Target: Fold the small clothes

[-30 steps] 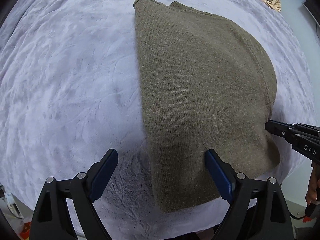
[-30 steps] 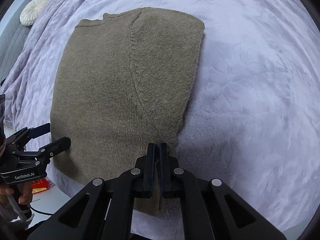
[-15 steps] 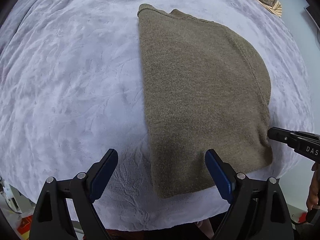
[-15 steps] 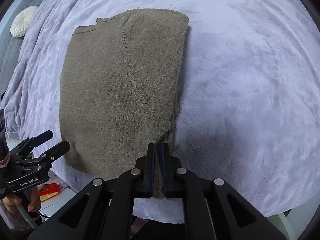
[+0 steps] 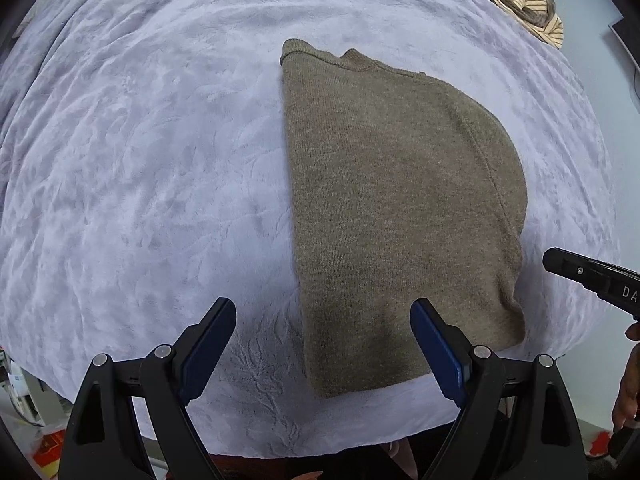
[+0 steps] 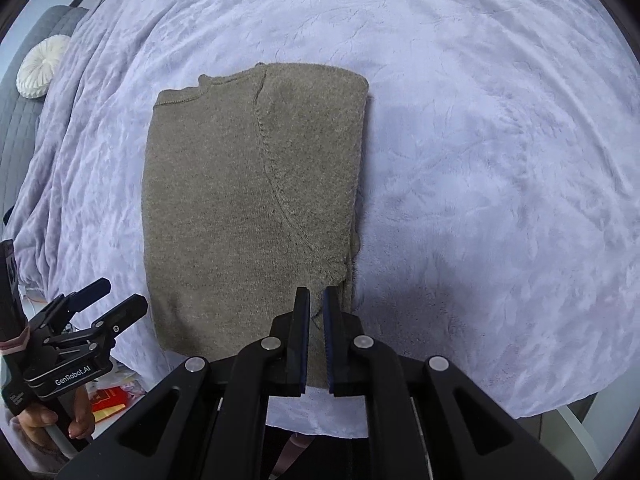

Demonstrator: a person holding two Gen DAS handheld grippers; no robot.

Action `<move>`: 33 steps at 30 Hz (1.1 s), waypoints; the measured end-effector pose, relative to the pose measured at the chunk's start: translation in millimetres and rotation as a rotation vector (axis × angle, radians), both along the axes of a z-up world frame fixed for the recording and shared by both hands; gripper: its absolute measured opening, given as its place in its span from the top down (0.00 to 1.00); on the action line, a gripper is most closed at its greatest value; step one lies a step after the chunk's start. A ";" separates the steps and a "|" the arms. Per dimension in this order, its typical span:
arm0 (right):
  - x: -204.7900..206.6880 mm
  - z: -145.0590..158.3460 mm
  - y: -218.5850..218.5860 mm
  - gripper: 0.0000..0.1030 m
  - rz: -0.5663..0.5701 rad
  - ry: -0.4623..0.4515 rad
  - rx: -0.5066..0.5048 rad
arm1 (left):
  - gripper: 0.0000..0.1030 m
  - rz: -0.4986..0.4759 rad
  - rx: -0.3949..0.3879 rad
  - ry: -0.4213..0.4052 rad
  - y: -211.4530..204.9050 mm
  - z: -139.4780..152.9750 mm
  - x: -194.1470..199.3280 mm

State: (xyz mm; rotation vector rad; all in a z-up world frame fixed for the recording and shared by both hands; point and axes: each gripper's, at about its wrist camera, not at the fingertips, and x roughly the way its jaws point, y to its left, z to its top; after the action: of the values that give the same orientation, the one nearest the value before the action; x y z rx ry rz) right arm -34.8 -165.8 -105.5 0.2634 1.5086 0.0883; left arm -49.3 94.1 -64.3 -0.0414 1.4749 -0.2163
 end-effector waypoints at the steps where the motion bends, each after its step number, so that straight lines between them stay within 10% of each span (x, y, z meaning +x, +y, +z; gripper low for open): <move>1: 2.4 2.3 0.2 0.89 -0.002 -0.007 0.000 | 0.13 0.006 0.005 -0.016 -1.3 2.9 0.8; 5: 8.7 16.7 3.9 0.38 -0.011 -0.051 0.015 | 0.00 0.026 0.024 -0.055 -3.0 14.6 8.6; 11: 15.3 33.8 16.2 0.21 0.011 -0.098 -0.005 | 0.00 0.018 0.063 -0.076 -10.6 25.0 11.8; 33: 10.9 43.4 32.1 0.11 0.011 -0.073 -0.113 | 0.00 0.042 0.107 -0.085 -16.0 37.0 10.4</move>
State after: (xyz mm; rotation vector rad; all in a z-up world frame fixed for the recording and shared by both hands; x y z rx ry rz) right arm -23.9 -133.7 -62.2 0.1594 1.4370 0.0208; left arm -38.9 78.1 -27.2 0.0233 1.3971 -0.1037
